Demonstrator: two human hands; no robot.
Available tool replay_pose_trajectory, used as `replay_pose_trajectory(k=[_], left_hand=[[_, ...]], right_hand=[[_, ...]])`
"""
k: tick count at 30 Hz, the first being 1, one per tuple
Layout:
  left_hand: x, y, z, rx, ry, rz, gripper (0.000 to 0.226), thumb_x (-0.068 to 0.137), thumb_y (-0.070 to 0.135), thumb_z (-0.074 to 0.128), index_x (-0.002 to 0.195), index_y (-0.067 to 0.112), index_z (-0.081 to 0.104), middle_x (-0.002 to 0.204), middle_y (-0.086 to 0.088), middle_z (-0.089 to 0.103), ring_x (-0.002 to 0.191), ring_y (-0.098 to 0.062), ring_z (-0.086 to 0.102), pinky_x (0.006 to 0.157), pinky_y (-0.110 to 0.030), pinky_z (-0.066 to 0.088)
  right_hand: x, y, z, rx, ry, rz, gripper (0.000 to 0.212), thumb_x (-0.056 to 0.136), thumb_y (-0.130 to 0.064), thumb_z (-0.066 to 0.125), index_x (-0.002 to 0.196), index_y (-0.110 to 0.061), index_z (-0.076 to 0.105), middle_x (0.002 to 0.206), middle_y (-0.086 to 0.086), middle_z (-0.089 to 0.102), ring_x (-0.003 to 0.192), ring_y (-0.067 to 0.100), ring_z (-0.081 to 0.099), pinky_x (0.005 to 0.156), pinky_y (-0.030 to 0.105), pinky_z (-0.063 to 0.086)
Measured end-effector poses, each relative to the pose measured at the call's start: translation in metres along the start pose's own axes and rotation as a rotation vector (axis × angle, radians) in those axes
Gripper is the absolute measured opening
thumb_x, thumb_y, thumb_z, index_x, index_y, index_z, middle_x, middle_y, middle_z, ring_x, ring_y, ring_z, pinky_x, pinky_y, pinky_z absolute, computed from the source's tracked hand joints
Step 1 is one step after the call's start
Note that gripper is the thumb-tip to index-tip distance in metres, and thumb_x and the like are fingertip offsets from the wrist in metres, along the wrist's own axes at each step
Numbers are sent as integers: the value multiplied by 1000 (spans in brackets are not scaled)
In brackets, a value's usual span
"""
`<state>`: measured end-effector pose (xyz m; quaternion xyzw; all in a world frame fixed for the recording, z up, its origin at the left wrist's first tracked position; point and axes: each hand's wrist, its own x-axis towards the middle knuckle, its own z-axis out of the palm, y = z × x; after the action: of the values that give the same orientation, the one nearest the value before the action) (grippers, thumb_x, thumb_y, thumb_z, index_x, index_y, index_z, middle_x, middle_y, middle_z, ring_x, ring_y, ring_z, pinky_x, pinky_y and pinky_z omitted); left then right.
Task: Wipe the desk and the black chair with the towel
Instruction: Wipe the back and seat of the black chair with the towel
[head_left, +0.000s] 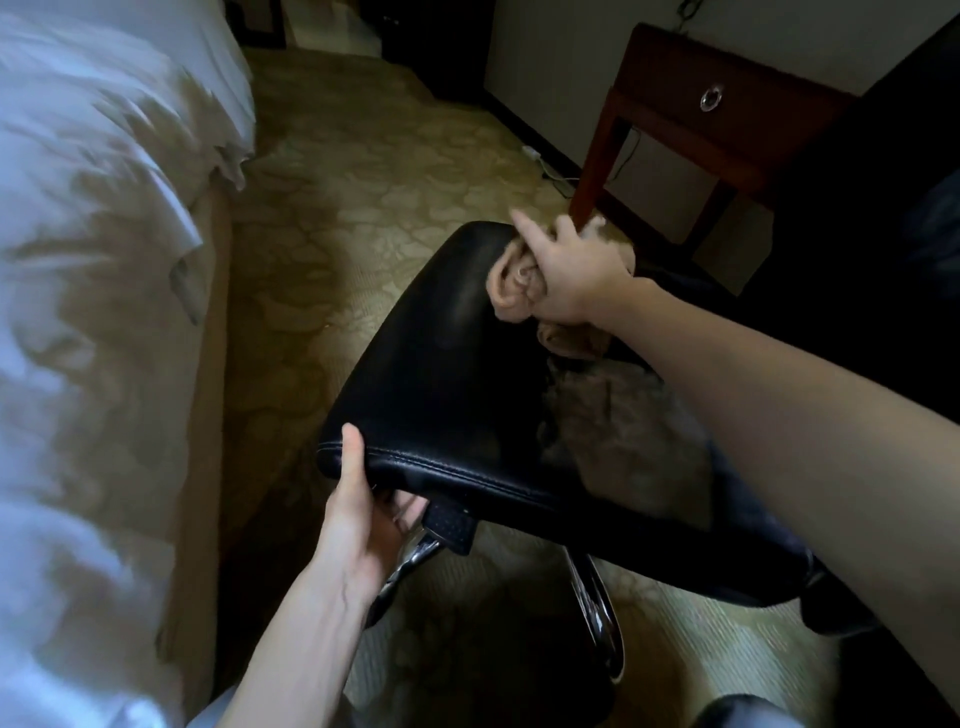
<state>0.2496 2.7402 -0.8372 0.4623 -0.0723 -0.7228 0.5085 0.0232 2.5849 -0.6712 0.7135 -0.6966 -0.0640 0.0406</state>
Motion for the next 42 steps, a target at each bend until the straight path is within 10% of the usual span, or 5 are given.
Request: replay_pose_trajectory(k=[5, 14, 25, 30, 42], left_hand=[[2, 0, -6, 26, -41, -22, 73, 88, 68, 61, 139, 16, 57, 119, -9, 77, 108, -23, 75, 100, -41, 55], [6, 6, -4, 72, -2, 1, 74, 88, 70, 62, 138, 15, 56, 118, -12, 77, 107, -24, 75, 98, -40, 56], [17, 14, -2, 52, -256, -124, 94, 83, 88, 45, 144, 18, 60, 138, -22, 65, 130, -40, 61, 113, -56, 43], [2, 14, 9, -14, -14, -25, 73, 86, 69, 67, 135, 16, 62, 106, -6, 80, 96, -18, 78, 83, -35, 60], [-24, -26, 22, 146, -259, -234, 64, 84, 46, 77, 139, 15, 62, 124, -13, 74, 120, -25, 70, 109, -42, 50]], right_hand=[[16, 35, 43, 177, -233, 193, 126, 63, -84, 71, 161, -47, 0, 172, 3, -10, 156, 39, -15, 116, 73, -2], [-27, 21, 71, 378, 18, 72, 102, 58, -74, 62, 151, -36, 41, 149, 4, 49, 129, 37, 51, 107, 52, 45], [-176, -49, 74, 801, 65, -453, 51, 61, -55, 74, 109, -39, 65, 106, -22, 58, 107, 9, 55, 95, 36, 44], [-122, -3, 24, 749, 431, -156, 50, 60, -55, 69, 107, -38, 66, 108, -3, 63, 104, 23, 61, 90, 49, 53], [-50, 67, 69, 420, 23, 331, 103, 54, -83, 58, 145, -36, 50, 139, 15, 53, 129, 40, 51, 111, 45, 42]])
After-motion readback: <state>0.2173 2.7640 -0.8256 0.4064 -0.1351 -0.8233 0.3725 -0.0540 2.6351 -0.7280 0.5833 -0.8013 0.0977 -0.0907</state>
